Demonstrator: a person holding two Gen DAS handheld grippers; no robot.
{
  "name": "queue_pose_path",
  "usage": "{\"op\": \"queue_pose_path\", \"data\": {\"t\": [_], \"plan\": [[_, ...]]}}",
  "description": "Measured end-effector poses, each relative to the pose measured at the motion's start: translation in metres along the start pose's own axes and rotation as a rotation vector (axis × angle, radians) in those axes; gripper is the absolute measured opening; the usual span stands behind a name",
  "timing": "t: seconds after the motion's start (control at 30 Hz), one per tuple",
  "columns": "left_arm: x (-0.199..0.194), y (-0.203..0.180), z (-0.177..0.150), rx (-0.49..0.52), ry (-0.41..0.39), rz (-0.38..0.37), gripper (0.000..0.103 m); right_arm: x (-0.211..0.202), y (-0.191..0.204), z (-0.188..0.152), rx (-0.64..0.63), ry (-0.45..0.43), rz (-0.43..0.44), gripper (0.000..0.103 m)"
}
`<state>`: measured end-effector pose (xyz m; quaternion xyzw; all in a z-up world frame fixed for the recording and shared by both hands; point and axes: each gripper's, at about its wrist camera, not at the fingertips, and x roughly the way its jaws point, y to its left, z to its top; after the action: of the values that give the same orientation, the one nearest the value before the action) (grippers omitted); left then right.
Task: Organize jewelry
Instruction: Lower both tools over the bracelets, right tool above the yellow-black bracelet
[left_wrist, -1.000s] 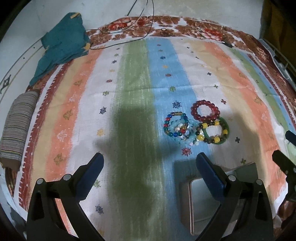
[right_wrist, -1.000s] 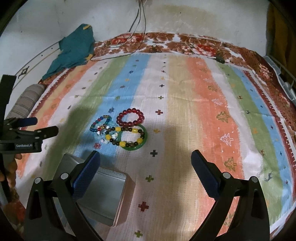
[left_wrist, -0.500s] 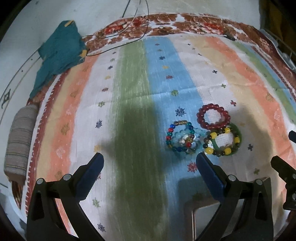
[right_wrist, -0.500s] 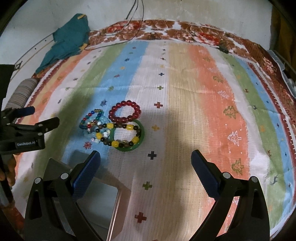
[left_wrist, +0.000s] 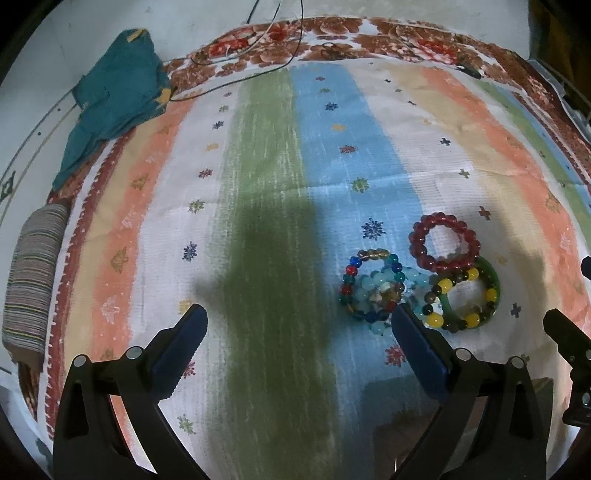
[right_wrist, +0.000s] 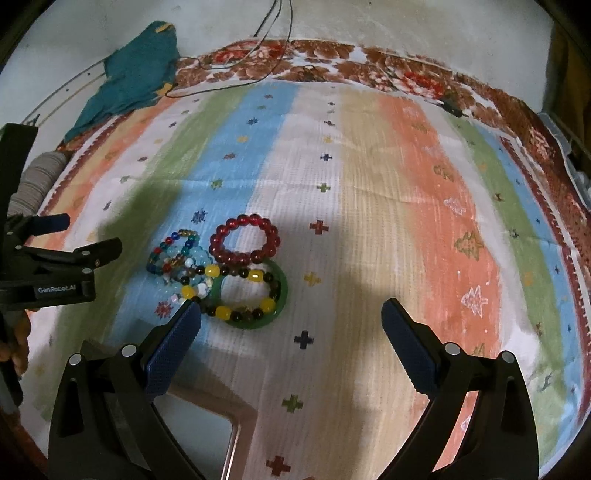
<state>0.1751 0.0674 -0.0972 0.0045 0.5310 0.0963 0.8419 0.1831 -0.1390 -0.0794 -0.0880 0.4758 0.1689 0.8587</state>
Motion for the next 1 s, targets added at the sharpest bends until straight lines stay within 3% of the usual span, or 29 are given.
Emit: {"op": "queue_pose_path", "data": {"t": [0.63,0.73,0.87,1.0], "plan": [[0.044,-0.009,0.012,-0.013,0.085,-0.071,0.089,0.054,0.001,0.006,0.051,0.139,0.033,0.098],[0.049,-0.008,0.013,-0.011,0.094,-0.068,0.083,0.06,0.0,0.006,0.064,0.162,0.027,0.088],[0.057,-0.008,0.016,-0.002,0.098,-0.056,0.083,0.066,-0.003,0.006,0.066,0.181,0.005,0.086],[0.064,-0.009,0.017,-0.001,0.109,-0.066,0.083,0.074,0.0,0.005,0.056,0.21,-0.003,0.071]]}}
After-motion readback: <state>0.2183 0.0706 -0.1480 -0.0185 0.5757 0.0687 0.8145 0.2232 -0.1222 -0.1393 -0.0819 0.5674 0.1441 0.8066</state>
